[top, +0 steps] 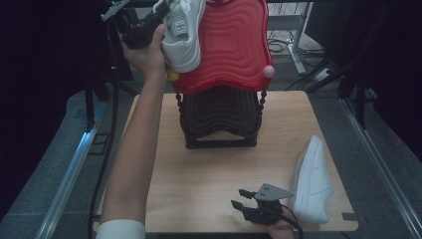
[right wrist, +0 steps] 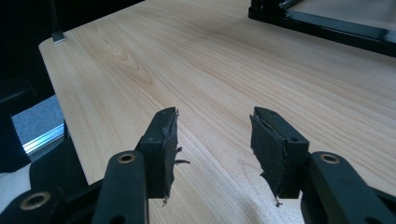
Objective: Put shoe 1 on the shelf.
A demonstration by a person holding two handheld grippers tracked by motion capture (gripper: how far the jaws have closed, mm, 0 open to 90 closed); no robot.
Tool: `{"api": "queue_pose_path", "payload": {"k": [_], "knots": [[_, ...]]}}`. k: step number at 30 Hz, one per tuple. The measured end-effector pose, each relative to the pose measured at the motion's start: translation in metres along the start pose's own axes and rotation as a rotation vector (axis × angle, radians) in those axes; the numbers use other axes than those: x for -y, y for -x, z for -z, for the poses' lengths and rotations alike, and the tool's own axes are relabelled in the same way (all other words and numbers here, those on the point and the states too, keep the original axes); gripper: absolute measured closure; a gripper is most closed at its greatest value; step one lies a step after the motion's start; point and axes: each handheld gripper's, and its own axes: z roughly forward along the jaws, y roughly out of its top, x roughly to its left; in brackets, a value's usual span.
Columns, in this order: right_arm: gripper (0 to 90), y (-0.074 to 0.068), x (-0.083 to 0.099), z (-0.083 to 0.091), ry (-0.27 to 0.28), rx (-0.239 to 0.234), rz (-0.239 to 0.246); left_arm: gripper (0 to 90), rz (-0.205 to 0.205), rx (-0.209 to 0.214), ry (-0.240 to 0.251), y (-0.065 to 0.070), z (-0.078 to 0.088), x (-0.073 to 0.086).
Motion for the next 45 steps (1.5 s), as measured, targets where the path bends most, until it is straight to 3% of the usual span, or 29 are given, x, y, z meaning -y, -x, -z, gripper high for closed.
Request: {"api": "queue_pose_path", "payload": {"k": [10, 12, 16, 18, 23, 35, 45], "knots": [[50.7, -0.003, 0.001, -0.003, -0.018, -0.015, 0.002, 81.5, -0.084, -0.059, -0.027, 0.013, -0.014, 0.010], [50.6, -0.003, 0.001, -0.003, -0.020, -0.015, 0.004, 80.9, -0.090, -0.055, -0.044, 0.013, -0.016, 0.013], [50.7, -0.003, 0.001, -0.003, -0.014, -0.024, 0.002, 75.9, -0.143, -0.052, -0.064, 0.018, -0.017, 0.019], [50.7, -0.003, 0.001, -0.002, -0.013, -0.024, 0.006, 69.2, -0.143, -0.043, -0.064, 0.020, -0.016, 0.019], [50.7, -0.001, 0.001, -0.001, -0.003, -0.029, -0.013, 62.1, -0.115, -0.003, -0.076, 0.020, -0.009, 0.012], [50.7, -0.001, 0.001, -0.001, -0.008, -0.016, -0.003, 60.8, -0.112, 0.077, -0.073, 0.007, 0.038, -0.001], [50.5, 0.003, 0.001, 0.002, -0.003, 0.004, -0.013, 59.8, -0.106, 0.130, -0.114, -0.004, 0.083, 0.011]]}}
